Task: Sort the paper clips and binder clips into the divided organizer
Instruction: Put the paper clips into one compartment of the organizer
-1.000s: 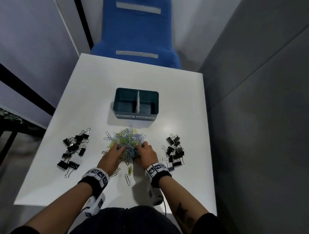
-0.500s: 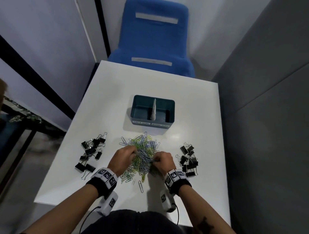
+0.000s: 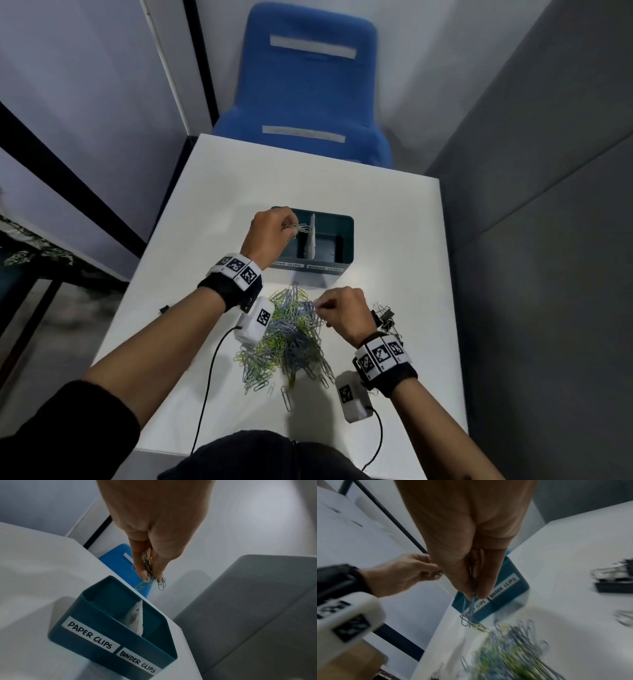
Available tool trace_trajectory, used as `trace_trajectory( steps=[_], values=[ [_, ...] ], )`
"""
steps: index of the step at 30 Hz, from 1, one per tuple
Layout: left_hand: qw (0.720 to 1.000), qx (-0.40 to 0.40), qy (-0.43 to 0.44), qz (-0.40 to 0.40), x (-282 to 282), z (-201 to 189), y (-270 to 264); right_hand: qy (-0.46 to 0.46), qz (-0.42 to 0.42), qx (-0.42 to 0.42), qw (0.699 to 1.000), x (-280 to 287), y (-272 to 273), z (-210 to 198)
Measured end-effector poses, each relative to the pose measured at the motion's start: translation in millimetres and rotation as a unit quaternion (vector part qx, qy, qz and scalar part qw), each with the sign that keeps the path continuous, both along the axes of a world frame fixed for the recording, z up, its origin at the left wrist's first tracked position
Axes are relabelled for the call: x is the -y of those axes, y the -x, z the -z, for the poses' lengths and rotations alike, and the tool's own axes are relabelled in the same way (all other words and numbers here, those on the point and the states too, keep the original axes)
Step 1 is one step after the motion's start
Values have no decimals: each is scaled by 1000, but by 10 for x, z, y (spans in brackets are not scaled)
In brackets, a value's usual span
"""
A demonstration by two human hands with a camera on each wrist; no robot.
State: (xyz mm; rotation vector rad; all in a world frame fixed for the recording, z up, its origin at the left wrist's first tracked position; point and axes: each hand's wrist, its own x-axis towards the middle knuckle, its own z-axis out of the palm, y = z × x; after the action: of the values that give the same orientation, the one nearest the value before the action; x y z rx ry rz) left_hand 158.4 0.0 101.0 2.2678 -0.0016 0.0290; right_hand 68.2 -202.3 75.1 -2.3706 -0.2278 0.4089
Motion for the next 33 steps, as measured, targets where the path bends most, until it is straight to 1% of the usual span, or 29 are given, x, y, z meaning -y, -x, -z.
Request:
trace_trajectory(
  steps=[3, 6, 9, 11, 12, 14, 16, 18, 20, 23, 26, 27, 29, 31, 33],
  values=[
    [1000, -26, 8, 16, -76, 111, -22, -24, 4, 15, 1000, -109, -287, -257],
    [999, -24, -12, -17, -239, 285, 175, -21, 9, 58, 998, -243, -669, -455],
    [996, -59, -60, -28, -387, 561, 466, -31, 23, 94, 995, -410, -1011, -489],
    [991, -98, -89, -31, -450, 760, 629, -49, 28, 74, 996, -510, -1156, -459],
    [986, -123, -109, -32, -466, 851, 691, -41, 26, 69, 996, -538, -1200, -434],
    [968, -188, -162, -26, -472, 1004, 777, 1, 18, 79, 997, -545, -1231, -342],
    [947, -250, -203, -14, -437, 1106, 837, 33, 15, 94, 995, -513, -1145, -258],
    [933, -293, -207, -17, -362, 1163, 905, 47, -5, 89, 995, -460, -960, -130],
    [927, -317, -200, -6, -258, 1226, 997, 70, -51, 63, 994, -387, -717, 53],
    [930, -298, -206, 65, -77, 1284, 1166, 146, -117, -9, 982, -277, -390, 410],
    [923, -258, -250, 141, 58, 1298, 1345, 191, -146, -101, 965, -211, -192, 762],
    [918, -249, -263, 159, 80, 1299, 1394, 215, -159, -107, 958, -210, -135, 843],
    [911, -228, -285, 192, 93, 1301, 1455, 260, -188, -72, 944, -237, -21, 955],
    [911, -191, -297, 211, 81, 1297, 1475, 252, -189, -41, 948, -291, 84, 992],
    [921, -156, -292, 207, 69, 1313, 1474, 214, -167, -23, 962, -338, 163, 1009]
  ],
)
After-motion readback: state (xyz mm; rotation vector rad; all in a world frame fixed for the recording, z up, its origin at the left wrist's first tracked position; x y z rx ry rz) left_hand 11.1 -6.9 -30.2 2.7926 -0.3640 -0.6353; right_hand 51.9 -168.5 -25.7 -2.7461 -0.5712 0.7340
